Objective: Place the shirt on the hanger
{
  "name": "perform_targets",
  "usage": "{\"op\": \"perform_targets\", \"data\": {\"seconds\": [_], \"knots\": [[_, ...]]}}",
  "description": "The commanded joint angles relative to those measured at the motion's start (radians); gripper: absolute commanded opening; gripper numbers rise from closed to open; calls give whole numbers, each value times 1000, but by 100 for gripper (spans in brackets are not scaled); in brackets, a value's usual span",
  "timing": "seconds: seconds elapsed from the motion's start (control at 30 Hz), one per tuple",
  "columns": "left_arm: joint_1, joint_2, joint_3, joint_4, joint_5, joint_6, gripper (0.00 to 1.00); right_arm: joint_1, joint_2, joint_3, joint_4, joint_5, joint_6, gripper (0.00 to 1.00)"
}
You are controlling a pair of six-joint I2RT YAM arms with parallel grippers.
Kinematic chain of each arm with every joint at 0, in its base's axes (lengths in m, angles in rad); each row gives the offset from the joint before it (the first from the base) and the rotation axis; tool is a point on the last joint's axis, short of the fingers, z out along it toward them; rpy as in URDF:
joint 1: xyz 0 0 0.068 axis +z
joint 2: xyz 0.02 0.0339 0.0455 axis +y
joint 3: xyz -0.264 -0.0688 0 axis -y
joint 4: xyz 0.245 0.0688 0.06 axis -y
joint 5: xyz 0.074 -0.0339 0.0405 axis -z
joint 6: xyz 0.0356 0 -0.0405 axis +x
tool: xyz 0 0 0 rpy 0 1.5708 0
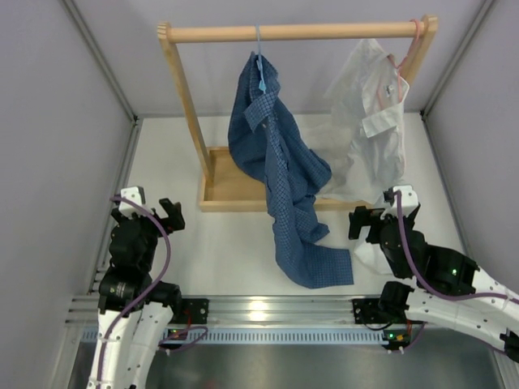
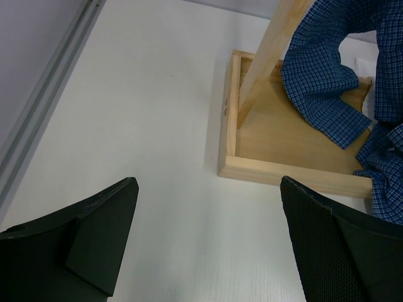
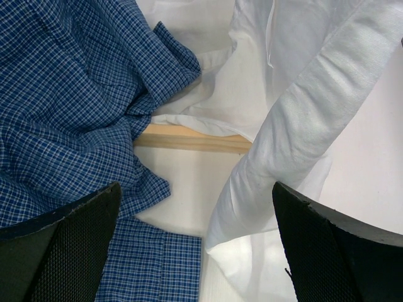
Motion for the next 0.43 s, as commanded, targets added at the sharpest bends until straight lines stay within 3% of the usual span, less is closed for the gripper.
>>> {"op": "perform_targets", "data": {"seconds": [0.0,0.4], "knots": [[6,-15,-4,53,15,7,98,9,-7,20,-35,28,5,99],[6,-21,-8,54,25,9,98,7,-1,22,-38,31,8,99]]}}
